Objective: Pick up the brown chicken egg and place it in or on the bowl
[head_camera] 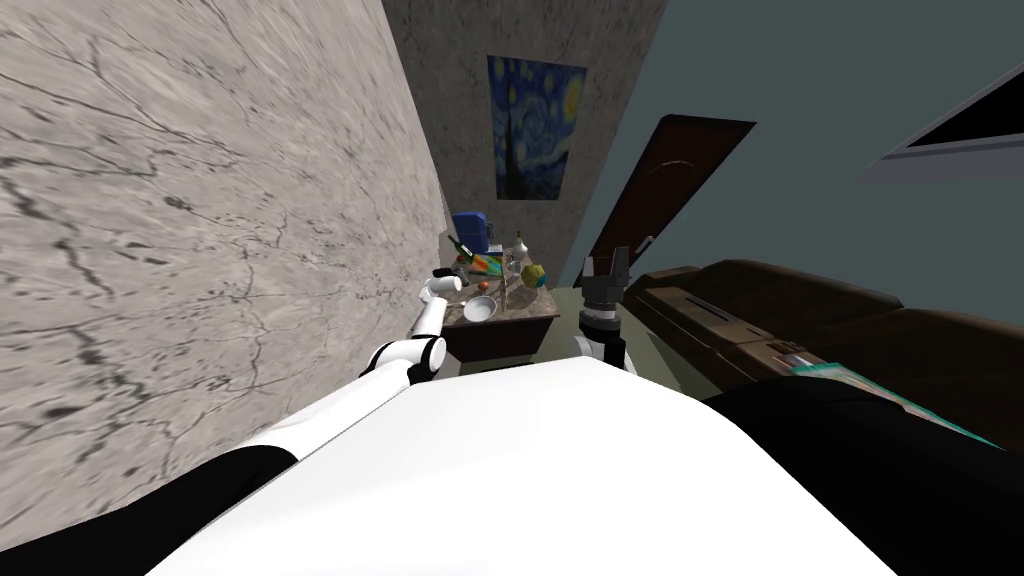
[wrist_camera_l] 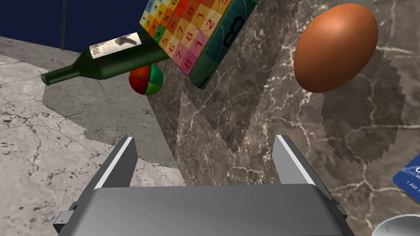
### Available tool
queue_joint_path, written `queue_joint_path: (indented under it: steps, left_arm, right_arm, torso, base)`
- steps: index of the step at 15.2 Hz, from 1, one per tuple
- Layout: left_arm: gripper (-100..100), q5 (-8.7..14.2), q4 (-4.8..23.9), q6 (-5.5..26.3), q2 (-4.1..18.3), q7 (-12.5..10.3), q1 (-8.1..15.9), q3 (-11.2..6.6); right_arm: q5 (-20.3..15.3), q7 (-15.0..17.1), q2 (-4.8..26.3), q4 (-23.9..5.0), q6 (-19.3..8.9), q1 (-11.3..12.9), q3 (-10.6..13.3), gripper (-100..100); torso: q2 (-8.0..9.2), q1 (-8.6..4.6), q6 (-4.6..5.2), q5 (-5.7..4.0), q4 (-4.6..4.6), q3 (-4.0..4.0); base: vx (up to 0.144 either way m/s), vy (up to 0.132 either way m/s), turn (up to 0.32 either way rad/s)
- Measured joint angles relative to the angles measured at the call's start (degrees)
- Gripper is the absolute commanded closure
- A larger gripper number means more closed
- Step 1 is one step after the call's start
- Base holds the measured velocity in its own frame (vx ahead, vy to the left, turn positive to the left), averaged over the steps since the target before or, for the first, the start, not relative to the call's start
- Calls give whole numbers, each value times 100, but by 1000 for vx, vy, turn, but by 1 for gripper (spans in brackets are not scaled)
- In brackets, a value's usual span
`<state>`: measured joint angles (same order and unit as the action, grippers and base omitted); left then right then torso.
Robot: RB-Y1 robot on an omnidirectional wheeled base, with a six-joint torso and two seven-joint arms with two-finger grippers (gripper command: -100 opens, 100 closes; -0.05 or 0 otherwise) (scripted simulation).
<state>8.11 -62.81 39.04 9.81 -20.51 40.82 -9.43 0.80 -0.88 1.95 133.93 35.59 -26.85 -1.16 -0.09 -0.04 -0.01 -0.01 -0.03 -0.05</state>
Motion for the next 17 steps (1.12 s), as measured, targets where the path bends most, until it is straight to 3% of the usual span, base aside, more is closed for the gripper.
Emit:
queue_joint_path:
  steps: [5, 17]
  left_arm:
    - [-100, -107, 729, 331, -63, 153, 478, 164]
    - [-100, -288, 2086, 934, -217, 594, 1221, 535]
  right_arm:
    - [0, 0, 0, 0, 0, 0, 0, 0]
    - [0, 0, 0, 0, 0, 0, 0, 0]
  torso:
    - [-9, -2, 1, -1, -1, -4]
    - [-13, 1, 0, 0, -3, -7]
  base:
    - [36, -7, 10]
    - [43, -4, 7]
